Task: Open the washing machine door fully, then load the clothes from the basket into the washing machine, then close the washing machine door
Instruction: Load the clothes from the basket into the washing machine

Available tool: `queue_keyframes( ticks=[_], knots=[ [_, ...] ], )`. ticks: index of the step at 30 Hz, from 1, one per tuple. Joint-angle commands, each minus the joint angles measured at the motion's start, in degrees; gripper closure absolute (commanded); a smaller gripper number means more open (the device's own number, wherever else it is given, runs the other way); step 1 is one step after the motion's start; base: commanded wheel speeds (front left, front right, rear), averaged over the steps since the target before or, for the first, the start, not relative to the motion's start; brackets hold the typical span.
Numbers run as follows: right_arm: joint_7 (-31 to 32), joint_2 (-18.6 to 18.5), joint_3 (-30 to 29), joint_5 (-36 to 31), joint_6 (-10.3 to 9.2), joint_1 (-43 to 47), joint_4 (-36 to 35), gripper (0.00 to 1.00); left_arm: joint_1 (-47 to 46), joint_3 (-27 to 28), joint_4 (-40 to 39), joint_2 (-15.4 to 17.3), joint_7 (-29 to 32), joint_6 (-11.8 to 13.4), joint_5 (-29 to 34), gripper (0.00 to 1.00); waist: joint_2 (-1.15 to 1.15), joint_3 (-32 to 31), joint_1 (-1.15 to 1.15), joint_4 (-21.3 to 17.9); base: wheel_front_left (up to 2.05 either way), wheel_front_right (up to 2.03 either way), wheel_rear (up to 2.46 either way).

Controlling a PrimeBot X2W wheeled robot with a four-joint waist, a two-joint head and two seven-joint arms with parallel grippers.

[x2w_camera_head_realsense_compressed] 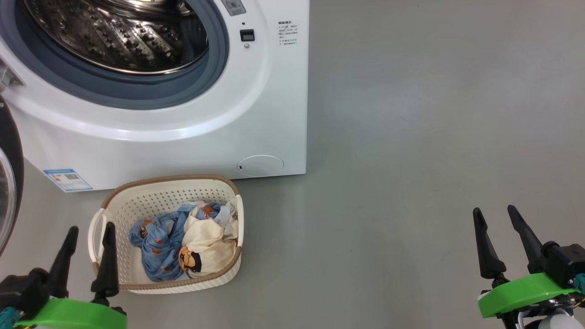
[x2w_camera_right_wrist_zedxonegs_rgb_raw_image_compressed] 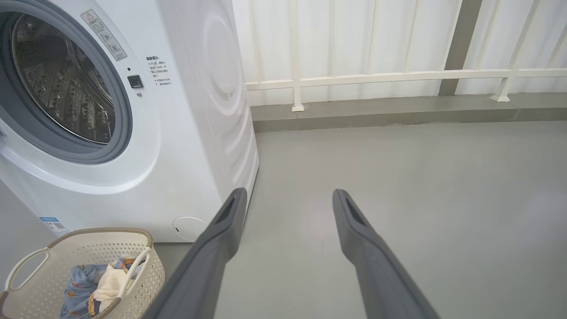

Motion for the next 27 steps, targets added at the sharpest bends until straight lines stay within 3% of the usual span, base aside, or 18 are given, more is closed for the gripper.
queue_keyframes(
  ticks=[1,12,27],
  knots=[
    [-0.7,-0.7,1.6,0.1,0.08,0.0,-1.4,0.0,-0.9,1.9,-0.8,2.0,-0.3,-0.1,-0.8,0.0,0.0,0.1,0.0,0.1,0.0,0.0,0.0],
    [-0.7,-0.8,2.2,0.5,0.08,-0.9,-1.9,0.0,-2.9,0.5,0.6,3.2,-0.3,-0.1,-2.7,0.0,0.0,1.5,0.0,0.3,0.11,-0.26,0.15],
    [-0.7,-0.3,2.3,0.2,0.08,-1.8,-2.3,0.0,-4.5,-0.9,0.4,4.1,-0.3,-0.1,-3.6,0.0,0.0,3.2,0.0,0.5,1.16,-1.96,0.8]
  ],
)
